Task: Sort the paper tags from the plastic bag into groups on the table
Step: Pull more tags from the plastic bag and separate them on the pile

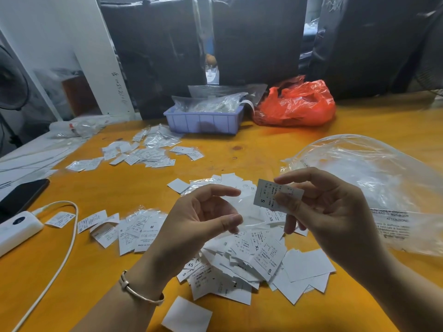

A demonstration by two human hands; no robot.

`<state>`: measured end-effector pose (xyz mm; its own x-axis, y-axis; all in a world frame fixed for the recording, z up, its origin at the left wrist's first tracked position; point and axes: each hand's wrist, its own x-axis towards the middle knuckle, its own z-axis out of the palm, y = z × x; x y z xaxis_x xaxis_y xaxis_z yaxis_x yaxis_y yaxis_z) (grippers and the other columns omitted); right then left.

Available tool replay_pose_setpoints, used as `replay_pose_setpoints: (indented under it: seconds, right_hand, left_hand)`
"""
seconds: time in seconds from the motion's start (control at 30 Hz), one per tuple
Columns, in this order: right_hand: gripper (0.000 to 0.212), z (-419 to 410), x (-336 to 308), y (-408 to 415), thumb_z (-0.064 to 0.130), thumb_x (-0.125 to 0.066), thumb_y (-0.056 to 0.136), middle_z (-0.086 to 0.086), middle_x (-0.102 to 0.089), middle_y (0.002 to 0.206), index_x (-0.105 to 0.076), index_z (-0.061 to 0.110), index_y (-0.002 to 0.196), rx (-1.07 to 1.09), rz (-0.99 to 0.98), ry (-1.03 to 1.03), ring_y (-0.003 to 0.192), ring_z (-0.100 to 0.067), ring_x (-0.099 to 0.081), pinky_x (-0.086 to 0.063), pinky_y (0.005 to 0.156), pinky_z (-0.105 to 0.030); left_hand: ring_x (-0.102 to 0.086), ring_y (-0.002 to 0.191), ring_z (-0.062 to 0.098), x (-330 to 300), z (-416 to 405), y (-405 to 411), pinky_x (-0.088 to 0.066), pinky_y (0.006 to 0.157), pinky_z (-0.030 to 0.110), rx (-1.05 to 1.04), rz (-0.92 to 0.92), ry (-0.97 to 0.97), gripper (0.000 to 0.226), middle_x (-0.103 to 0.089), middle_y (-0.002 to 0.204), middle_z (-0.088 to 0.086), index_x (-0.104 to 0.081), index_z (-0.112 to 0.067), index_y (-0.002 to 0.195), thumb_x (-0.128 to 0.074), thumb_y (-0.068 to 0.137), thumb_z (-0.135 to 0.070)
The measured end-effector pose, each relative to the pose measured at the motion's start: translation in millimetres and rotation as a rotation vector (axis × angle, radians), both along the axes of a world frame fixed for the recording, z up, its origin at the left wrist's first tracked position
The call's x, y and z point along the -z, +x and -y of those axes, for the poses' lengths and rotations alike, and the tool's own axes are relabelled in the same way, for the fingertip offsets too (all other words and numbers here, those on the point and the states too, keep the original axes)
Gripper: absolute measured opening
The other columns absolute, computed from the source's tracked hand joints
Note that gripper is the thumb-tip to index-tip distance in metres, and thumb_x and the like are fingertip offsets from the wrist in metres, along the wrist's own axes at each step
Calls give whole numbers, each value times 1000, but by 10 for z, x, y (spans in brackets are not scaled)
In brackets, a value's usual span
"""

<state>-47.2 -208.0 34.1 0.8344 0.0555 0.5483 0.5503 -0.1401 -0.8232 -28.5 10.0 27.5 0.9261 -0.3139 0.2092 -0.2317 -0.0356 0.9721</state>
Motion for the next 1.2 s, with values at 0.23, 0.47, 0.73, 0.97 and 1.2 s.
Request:
replay_pose_setpoints:
  seconds: [0.23,0.47,0.73,0.97,1.2]
  right_hand:
    - [12,-10,54,19,16,-68,81,0,-72,75,-70,12,92,-59,-14,-88,49,-17,-64,-45,50,-14]
    - [13,-15,109,58,19,-60,87,-4,-70,70,-71,14,93,-116,-86,-151,48,-19,-63,-45,45,-24]
    - [22,-40,165,60,27,-46,96,-3,-69,69,-60,41,104,-127,-153,-311,51,-20,-60,-51,49,-38]
    - [21,-38,179,69,24,-49,96,-3,-70,69,-59,39,105,-133,-185,-266,51,-24,-62,-50,46,-39]
    - [21,-28,179,81,10,-51,97,0,-71,71,-64,26,101,-88,-187,-135,47,-20,-61,-46,43,-26]
  left_hand:
    - [-70,71,19,-2,-11,4,-54,68,22,6,-1,-17,36,-73,82,9,-72,-22,108,-81,73,-20]
    - [-71,73,21,0,-8,-6,-55,70,24,31,-32,5,33,-74,82,9,-72,-23,104,-82,73,-18]
    - [-72,75,20,17,40,-18,-56,71,24,62,-48,97,39,-74,79,6,-68,-12,110,-79,73,-14]
    - [-74,78,20,10,41,-21,-56,70,22,84,-49,84,40,-75,85,6,-68,-13,110,-79,72,-14]
    - [-73,76,21,3,17,-18,-56,72,24,64,-26,55,34,-75,86,9,-72,-19,107,-81,75,-17]
